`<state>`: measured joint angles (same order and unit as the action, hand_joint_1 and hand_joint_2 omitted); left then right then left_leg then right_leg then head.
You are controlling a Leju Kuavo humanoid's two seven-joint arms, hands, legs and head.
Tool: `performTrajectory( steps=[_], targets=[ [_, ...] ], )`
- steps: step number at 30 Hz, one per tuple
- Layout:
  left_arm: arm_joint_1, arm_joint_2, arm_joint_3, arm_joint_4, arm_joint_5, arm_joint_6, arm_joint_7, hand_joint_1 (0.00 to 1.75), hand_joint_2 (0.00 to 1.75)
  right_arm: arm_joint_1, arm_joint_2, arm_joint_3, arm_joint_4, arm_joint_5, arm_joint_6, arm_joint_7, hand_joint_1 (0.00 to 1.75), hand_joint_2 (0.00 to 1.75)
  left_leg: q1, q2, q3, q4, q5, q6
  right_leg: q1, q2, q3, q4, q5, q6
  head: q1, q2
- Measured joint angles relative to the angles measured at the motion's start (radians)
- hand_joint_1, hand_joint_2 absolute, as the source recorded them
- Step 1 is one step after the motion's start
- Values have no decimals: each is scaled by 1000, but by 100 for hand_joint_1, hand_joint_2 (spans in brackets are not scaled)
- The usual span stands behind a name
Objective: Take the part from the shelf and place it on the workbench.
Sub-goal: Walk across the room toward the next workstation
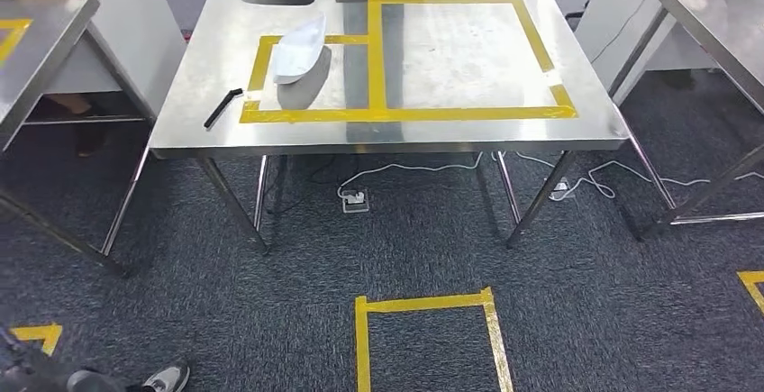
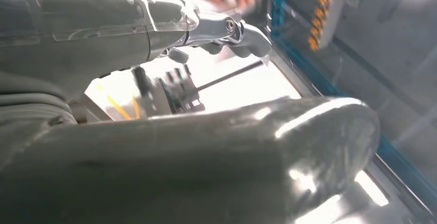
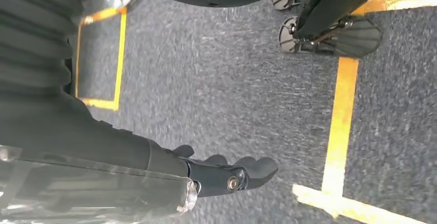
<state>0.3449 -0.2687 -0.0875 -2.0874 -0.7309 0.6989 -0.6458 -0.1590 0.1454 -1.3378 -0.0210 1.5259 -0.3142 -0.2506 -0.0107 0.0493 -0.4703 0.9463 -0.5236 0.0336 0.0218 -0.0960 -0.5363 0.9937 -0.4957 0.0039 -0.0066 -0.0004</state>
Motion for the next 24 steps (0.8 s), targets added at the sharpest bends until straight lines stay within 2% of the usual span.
performTrajectory(
  steps=[1,2,3,4,5,6,7,9,10,11,12,13,14,15,17,18,19,20,21,22,23,24],
  targets=[
    [0,0,0,0,0,0,0,0,0,1,0,0,0,0,0,0,0,175,3,-17,-7,-2,10,4,-4,27,-17,43,-33,8,3,0],
    [0,-1,0,0,0,0,0,0,0,2,-1,0,0,0,0,0,0,175,4,-34,-16,-2,18,7,-11,57,-40,106,-74,17,7,0],
    [0,-1,0,0,0,0,0,0,0,4,-2,0,0,0,0,0,0,175,4,-52,-25,-1,25,9,-16,76,-65,179,-113,22,12,0],
    [0,-1,0,0,0,0,0,0,0,6,-2,0,0,0,0,0,0,175,3,-69,-32,-1,32,10,-19,85,-84,237,-138,26,15,0],
    [0,-1,0,1,0,0,0,0,0,6,-2,0,0,0,0,0,0,175,3,-86,-38,0,38,9,-20,88,-89,265,-143,27,17,0],
    [0,-1,0,1,0,0,0,0,0,5,-2,0,0,0,0,0,0,175,2,-101,-42,1,42,8,-21,91,-77,251,-126,26,20,0],
    [1,-1,0,1,0,0,0,0,0,3,-2,0,0,0,0,0,0,175,1,-115,-44,1,46,6,-21,97,-47,196,-92,23,22,0],
    [0,-1,1,1,0,0,0,0,0,0,-3,0,0,0,0,0,0,175,-1,-139,-47,4,51,1,-22,134,27,46,-25,13,25,0],
    [0,-1,1,1,0,0,0,0,0,-1,-3,0,0,0,0,0,0,175,-1,-149,-51,6,54,-3,-22,154,52,-10,-8,8,26,0],
    [0,-1,1,1,0,0,0,0,0,-2,-3,0,0,0,1,0,0,175,-1,-159,-58,9,57,-8,-23,167,63,-40,-3,4,26,0],
    [0,-1,1,0,0,0,0,0,0,-2,-3,0,0,0,2,0,0,131,-1,-168,-65,11,61,-15,-23,171,65,-49,-5,0,26,0],
    [1,-1,1,0,0,0,0,0,0,-2,-2,0,0,0,3,0,0,87,0,-177,-73,13,65,-21,-24,161,65,-53,-4,-3,26,0],
    [1,0,1,0,0,0,0,0,0,-3,-1,0,0,0,4,0,0,44,-1,-164,-79,17,63,-25,-25,152,63,-55,0,-7,27,0],
    [1,0,1,-1,0,0,0,0,0,-4,0,0,0,0,7,0,0,0,-2,-134,-89,33,49,-30,-27,142,60,-59,4,-12,22,0],
    [1,0,2,0,0,0,0,0,0,-4,0,0,0,0,11,0,0,0,2,-61,-133,126,-18,-41,-29,126,53,-62,12,-18,10,0],
    [1,0,2,0,0,0,0,0,0,-2,0,0,0,0,13,0,0,0,8,-44,-164,198,-59,-47,-28,119,49,-61,13,-19,2,0],
    [1,1,2,0,0,0,0,0,0,0,-2,-1,-1,0,14,0,0,0,13,-42,-190,265,-88,-53,-28,113,45,-60,15,-18,-1,0],
    [1,1,2,0,0,0,0,0,0,2,-2,-1,-1,0,15,0,0,0,17,-44,-203,305,-100,-57,-28,109,41,-59,16,-16,-2,0],
    [1,1,2,0,1,0,0,0,0,3,-4,-1,-1,0,16,0,0,0,20,-47,-195,305,-90,-60,-28,106,38,-56,18,-14,-3,0],
    [1,1,2,0,1,0,0,0,0,2,-4,-2,-1,0,16,0,0,0,21,-52,-165,261,-62,-60,-28,108,34,-52,19,-12,-4,0],
    [1,1,2,0,1,0,0,0,0,1,-4,-2,-1,0,17,0,0,0,23,-64,-120,192,-30,-59,-29,112,32,-47,19,-11,-5,0],
    [1,1,2,0,1,0,0,0,0,0,-4,-2,-2,0,18,0,0,0,24,-84,-75,120,-9,-57,-28,116,29,-42,19,-7,-6,0]
  ],
)
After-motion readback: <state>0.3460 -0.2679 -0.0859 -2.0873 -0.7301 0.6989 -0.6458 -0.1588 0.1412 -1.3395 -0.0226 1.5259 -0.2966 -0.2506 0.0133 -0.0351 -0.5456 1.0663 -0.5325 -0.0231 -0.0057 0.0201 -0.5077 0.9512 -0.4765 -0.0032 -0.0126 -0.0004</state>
